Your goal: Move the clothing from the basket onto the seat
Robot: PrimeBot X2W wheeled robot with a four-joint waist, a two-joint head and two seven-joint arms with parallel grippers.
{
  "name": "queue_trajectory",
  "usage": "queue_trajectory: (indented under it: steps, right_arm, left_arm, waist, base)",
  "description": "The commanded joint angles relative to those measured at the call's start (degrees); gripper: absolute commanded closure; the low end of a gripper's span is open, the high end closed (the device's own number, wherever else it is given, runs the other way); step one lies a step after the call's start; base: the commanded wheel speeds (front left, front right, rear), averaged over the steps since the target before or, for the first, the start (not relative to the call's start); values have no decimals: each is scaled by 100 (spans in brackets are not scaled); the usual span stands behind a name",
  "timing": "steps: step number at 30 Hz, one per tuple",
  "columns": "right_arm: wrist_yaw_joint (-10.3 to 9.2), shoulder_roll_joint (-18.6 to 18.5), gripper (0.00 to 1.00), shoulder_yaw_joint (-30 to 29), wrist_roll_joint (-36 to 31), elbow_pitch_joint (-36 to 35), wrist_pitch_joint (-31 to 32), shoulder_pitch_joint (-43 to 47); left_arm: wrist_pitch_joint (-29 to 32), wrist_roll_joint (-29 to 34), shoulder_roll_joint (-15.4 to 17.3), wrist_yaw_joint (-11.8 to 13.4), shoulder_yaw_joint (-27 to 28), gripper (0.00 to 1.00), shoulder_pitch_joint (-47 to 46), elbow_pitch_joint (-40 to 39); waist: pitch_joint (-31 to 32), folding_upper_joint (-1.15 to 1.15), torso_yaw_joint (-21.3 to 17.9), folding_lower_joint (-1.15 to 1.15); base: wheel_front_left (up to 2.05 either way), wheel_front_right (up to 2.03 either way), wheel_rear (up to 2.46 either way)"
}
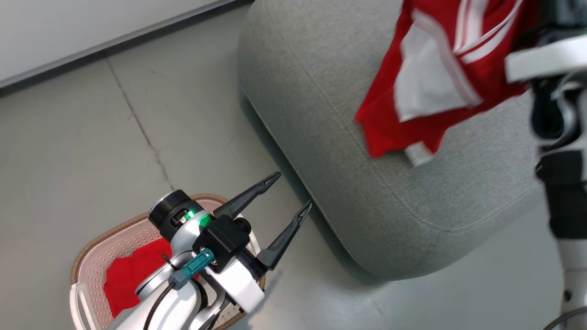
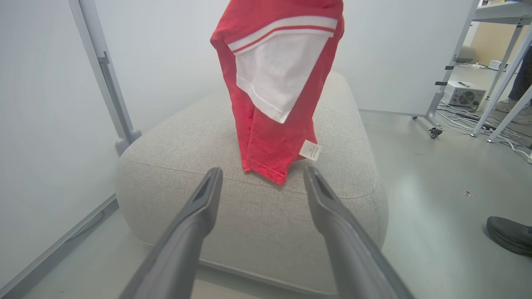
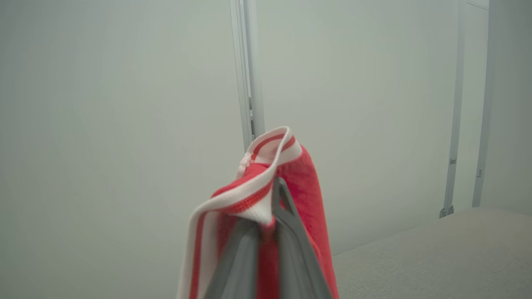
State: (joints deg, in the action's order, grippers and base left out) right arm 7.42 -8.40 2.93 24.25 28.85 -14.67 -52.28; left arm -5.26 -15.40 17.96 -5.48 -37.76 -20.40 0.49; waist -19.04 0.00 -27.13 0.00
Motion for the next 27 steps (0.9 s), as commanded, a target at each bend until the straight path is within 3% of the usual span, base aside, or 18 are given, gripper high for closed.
queue_trajectory:
  steps: [1,11,24,25,26,27]
  right_arm:
    - [13,-78,100,-71,-3,31,-42,-118]
    - [13,-444,100,-603,-94,1100,-63,-571]
    - [12,-108,100,-1089,-186,2331,-60,-15]
    - [12,-105,95,-1127,-186,2347,-61,-3]
    - [12,-117,58,-1157,-222,2356,-60,17]
    - [12,-132,9,-1199,-250,2369,-60,48]
  left_arm:
    - [-3,66,40,-6,6,0,-90,-34]
    - [165,143,268,-52,-48,0,-415,-375]
    - [272,178,484,-106,-156,0,-710,-516]
    - [260,165,479,-107,-168,0,-718,-491]
    - [249,153,467,-110,-181,0,-721,-472]
    - [225,139,457,-113,-194,0,-722,-443]
  waist:
    - [-113,0,98,0]
    - [-799,0,399,0]
    - [-1430,0,592,0]
    - [-1423,0,608,0]
    - [-1413,0,627,0]
    - [-1390,0,646,0]
  base:
    - [0,0,0]
    - [0,0,0]
    - [0,0,0]
    - [0,0,0]
    - [0,0,0]
    - [0,0,0]
